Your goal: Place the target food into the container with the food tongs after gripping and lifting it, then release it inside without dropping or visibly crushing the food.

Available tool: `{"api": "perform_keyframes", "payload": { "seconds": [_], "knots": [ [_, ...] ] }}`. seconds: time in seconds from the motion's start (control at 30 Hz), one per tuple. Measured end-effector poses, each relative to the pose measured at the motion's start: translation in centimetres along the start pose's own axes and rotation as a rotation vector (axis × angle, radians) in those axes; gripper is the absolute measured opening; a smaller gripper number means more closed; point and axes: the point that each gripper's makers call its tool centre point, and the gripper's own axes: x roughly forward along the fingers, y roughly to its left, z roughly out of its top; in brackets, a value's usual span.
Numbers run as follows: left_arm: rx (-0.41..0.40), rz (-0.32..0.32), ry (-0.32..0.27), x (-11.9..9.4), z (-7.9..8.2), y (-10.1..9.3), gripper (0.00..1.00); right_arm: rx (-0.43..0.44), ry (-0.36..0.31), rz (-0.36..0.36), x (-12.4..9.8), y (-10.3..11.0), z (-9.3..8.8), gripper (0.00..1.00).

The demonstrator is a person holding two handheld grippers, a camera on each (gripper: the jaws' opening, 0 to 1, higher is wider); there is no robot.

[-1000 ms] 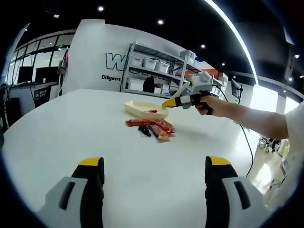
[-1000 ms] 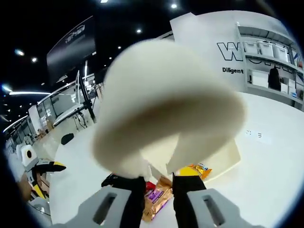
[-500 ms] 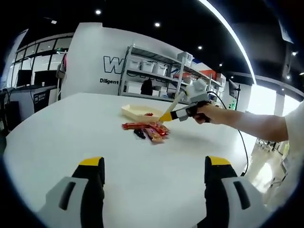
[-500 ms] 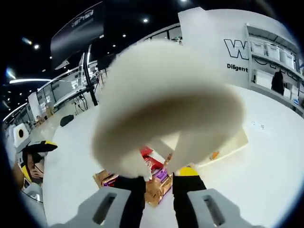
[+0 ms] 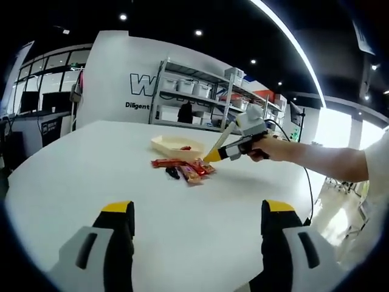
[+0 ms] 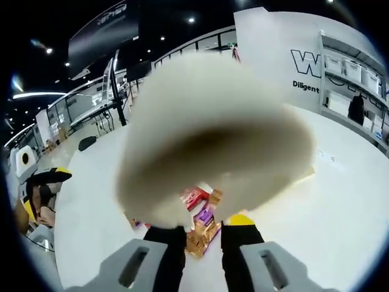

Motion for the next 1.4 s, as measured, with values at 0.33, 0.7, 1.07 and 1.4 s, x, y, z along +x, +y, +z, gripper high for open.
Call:
{"api": "perform_keyframes", "payload": {
  "seconds": [0.33,0.7,1.07,1.4],
  "knots": [
    [0.021,-0.032,-0.003,0.1,0.3,-1.8,0.84,-0.010,0.014,0.013,-2.8,1.1,-2.1,0.14],
    [0.043,-0.060,-0.013,0.3,0.7,-3.1,0.83,-0.015,0.014,-0.035,-5.7,0.5,-3.5,0.18],
    [0.030,-0.059,-0.005,0.0,-0.1,-2.8,0.83,0.005,0.012,-0.072,-3.7,1.0,-3.2,0.22],
    [0.016,-0.045,-0.017,-0.5,0.1,-1.8,0.82,0.026,0.002,-0.117,-3.1,0.6,-2.5,0.23]
  ]
}}
